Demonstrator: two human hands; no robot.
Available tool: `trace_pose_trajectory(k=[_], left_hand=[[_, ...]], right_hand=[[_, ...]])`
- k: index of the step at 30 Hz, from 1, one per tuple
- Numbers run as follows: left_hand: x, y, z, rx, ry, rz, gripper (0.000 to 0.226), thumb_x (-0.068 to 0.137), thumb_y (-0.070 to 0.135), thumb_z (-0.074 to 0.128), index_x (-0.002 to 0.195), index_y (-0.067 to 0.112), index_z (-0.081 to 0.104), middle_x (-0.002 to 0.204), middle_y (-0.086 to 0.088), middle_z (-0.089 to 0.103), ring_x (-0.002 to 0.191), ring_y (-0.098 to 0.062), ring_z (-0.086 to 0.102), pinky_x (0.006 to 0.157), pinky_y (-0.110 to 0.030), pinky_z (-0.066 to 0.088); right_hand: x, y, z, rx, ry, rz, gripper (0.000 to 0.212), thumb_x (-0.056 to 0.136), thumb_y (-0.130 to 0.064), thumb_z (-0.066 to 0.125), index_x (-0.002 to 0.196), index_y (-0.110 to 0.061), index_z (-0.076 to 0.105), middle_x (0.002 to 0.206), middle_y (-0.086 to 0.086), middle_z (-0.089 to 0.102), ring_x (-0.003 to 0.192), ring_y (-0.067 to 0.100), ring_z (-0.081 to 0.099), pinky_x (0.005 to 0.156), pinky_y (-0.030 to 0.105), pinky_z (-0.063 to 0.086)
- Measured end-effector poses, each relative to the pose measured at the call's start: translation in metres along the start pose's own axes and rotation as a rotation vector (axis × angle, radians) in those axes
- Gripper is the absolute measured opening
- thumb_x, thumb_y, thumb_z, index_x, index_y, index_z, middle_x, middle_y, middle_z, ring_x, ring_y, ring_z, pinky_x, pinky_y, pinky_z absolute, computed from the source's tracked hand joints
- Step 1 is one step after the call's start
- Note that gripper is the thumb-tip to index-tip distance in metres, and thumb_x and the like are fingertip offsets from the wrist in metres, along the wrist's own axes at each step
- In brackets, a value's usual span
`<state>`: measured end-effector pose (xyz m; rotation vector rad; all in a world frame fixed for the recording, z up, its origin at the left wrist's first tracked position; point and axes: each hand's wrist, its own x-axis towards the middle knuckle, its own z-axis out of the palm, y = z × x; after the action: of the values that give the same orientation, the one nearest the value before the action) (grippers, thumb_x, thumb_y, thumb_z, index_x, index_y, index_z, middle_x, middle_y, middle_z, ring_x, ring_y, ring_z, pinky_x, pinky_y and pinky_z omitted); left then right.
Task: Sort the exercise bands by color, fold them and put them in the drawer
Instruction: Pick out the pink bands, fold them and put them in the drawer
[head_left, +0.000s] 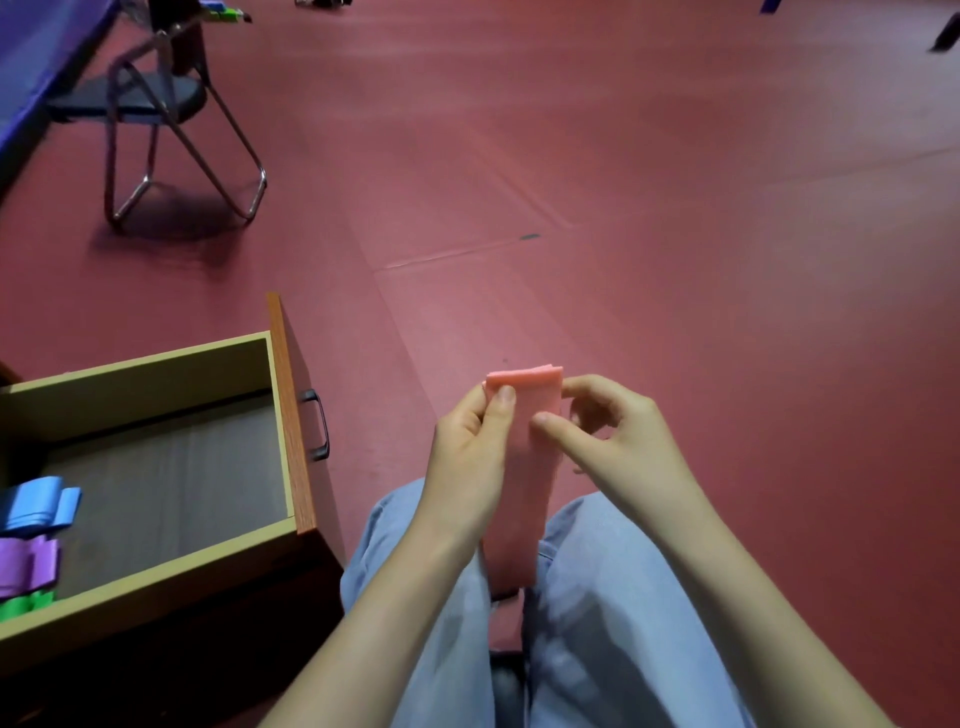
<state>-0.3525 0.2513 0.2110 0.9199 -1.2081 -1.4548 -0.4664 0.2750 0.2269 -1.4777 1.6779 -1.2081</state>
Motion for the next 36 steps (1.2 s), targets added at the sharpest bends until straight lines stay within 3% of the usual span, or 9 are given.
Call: trace_pose_trajectory(k=[2, 5, 7, 11, 16, 21, 24, 30, 36], left_hand=[[0.001, 0.004, 0.002, 0.012, -0.046, 0.019, 0.029, 0.095, 0.012, 0.039, 0.087, 0.025, 0.064, 0.073, 0.010, 0.072, 0.068, 0.003, 0.063, 0.064, -0.012, 0.050], [0.006, 0.006, 0.002, 0.060, -0.059, 0.056, 0.026, 0.093, 0.022, 0.045, 0.087, 0.033, 0.068, 0.109, -0.015, 0.065, 0.095, -0.015, 0.062, 0.089, -0.031, 0.050], [0.008, 0.005, 0.002, 0.091, -0.071, 0.070, 0.024, 0.089, 0.030, 0.046, 0.086, 0.038, 0.069, 0.111, -0.013, 0.063, 0.101, -0.016, 0.060, 0.094, -0.032, 0.047], [0.011, 0.005, -0.003, 0.046, -0.145, -0.010, 0.016, 0.092, 0.024, 0.044, 0.099, 0.031, 0.057, 0.098, 0.012, 0.064, 0.095, -0.004, 0.058, 0.085, -0.018, 0.048], [0.005, -0.008, -0.014, 0.120, -0.225, -0.147, 0.018, 0.095, 0.023, 0.038, 0.101, 0.030, 0.053, 0.098, 0.010, 0.061, 0.095, -0.008, 0.058, 0.086, -0.018, 0.046], [-0.001, -0.017, -0.013, 0.147, -0.225, -0.080, 0.026, 0.093, 0.007, 0.045, 0.092, 0.032, 0.053, 0.088, 0.015, 0.060, 0.070, 0.016, 0.055, 0.070, -0.005, 0.045], [0.000, -0.016, -0.013, 0.173, -0.170, -0.035, 0.033, 0.087, -0.005, 0.047, 0.086, 0.027, 0.054, 0.078, 0.008, 0.059, 0.061, 0.011, 0.053, 0.063, -0.006, 0.045], [-0.001, -0.019, -0.018, 0.234, -0.130, -0.009, 0.010, 0.076, 0.031, 0.050, 0.084, 0.030, 0.056, 0.077, 0.010, 0.058, 0.070, 0.000, 0.053, 0.067, -0.019, 0.046], [0.003, -0.013, -0.020, 0.205, -0.053, -0.128, 0.014, 0.086, 0.034, 0.055, 0.079, 0.022, 0.059, 0.071, 0.008, 0.057, 0.060, -0.001, 0.049, 0.054, -0.013, 0.043]], right_hand=[[0.002, 0.000, -0.004, 0.092, -0.018, 0.019, 0.021, 0.075, -0.007, 0.069, 0.082, -0.027, 0.065, 0.066, -0.003, 0.053, 0.064, 0.012, 0.047, 0.067, 0.041, 0.049], [0.005, -0.003, -0.006, 0.229, -0.049, 0.025, 0.021, 0.075, 0.001, 0.067, 0.079, -0.020, 0.067, 0.069, -0.005, 0.064, 0.068, 0.009, 0.054, 0.069, 0.026, 0.048], [0.006, -0.004, -0.007, 0.288, -0.049, 0.017, 0.021, 0.076, 0.005, 0.065, 0.073, -0.016, 0.067, 0.066, -0.005, 0.065, 0.066, 0.005, 0.057, 0.066, 0.017, 0.048], [0.009, -0.005, -0.007, 0.318, -0.027, -0.013, 0.022, 0.076, 0.007, 0.063, 0.073, -0.014, 0.067, 0.062, -0.005, 0.064, 0.058, 0.001, 0.056, 0.057, 0.013, 0.047], [0.015, -0.007, -0.009, 0.432, 0.042, -0.011, 0.019, 0.078, 0.006, 0.061, 0.077, -0.013, 0.065, 0.062, -0.004, 0.062, 0.055, 0.000, 0.057, 0.053, 0.016, 0.050], [0.019, -0.010, -0.005, 0.437, 0.025, -0.031, 0.012, 0.072, -0.007, 0.065, 0.079, -0.017, 0.066, 0.074, 0.008, 0.064, 0.069, 0.011, 0.060, 0.062, 0.023, 0.052], [0.022, -0.012, -0.004, 0.399, 0.039, -0.079, 0.018, 0.073, -0.007, 0.064, 0.075, -0.025, 0.066, 0.062, -0.012, 0.065, 0.064, 0.002, 0.057, 0.063, 0.020, 0.050], [0.023, -0.014, -0.002, 0.374, 0.061, -0.128, 0.021, 0.075, -0.005, 0.065, 0.074, -0.026, 0.066, 0.060, -0.016, 0.065, 0.063, -0.001, 0.056, 0.062, 0.019, 0.049], [0.017, -0.011, -0.003, 0.310, 0.009, -0.279, 0.019, 0.075, -0.004, 0.064, 0.076, -0.023, 0.065, 0.066, -0.016, 0.065, 0.068, -0.003, 0.058, 0.066, 0.013, 0.048]])
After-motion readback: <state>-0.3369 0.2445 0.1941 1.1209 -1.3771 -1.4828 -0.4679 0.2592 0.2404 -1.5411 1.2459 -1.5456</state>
